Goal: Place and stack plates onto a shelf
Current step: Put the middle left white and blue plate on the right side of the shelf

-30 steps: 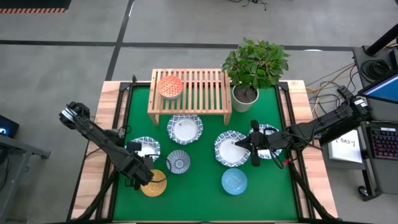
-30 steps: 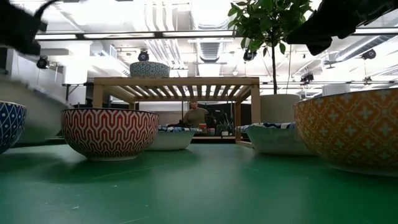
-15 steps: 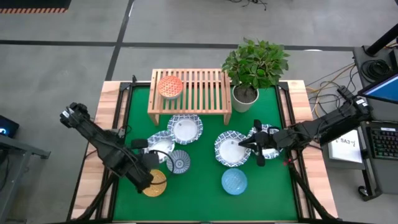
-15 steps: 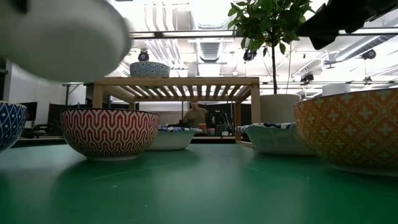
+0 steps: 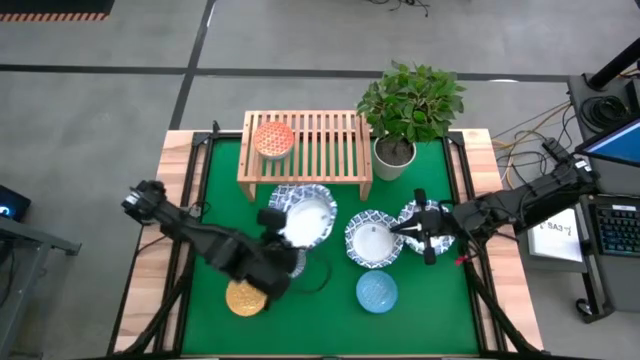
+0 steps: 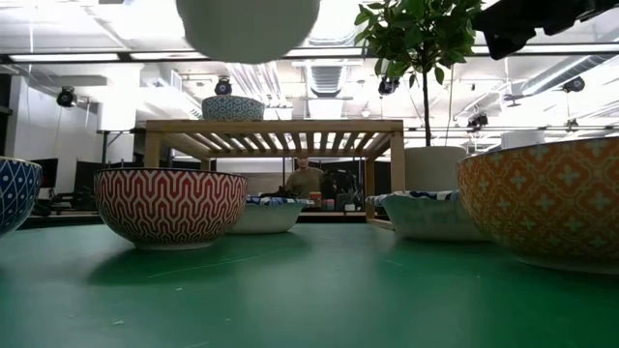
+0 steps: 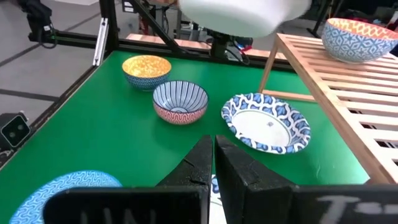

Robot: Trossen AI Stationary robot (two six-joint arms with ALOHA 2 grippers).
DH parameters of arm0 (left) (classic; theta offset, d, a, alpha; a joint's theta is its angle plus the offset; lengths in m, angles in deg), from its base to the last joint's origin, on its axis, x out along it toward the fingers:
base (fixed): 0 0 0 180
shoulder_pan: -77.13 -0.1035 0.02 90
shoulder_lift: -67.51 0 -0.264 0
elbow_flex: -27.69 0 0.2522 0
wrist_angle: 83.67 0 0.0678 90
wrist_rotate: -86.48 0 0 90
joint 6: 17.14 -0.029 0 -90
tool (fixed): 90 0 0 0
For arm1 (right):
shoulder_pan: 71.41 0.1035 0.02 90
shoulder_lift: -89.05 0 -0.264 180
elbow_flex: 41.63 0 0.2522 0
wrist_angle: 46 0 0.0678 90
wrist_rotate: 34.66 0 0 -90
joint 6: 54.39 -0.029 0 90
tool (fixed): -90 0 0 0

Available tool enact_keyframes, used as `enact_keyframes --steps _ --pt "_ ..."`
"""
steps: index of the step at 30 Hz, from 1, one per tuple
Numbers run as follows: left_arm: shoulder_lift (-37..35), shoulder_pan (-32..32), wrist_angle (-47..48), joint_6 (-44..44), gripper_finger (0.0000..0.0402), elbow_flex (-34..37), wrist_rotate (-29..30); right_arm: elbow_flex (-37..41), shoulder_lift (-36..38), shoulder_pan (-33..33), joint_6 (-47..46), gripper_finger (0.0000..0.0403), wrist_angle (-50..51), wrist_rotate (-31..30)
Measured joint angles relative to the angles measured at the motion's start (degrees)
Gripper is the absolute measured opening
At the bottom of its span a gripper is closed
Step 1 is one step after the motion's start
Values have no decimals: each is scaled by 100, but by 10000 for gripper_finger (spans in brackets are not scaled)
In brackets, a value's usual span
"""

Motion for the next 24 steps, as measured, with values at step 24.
enact_keyframes --steps 24 --pt "818 -2334 -680 -1540 0 -553 138 0 24 0 131 9 181 -13"
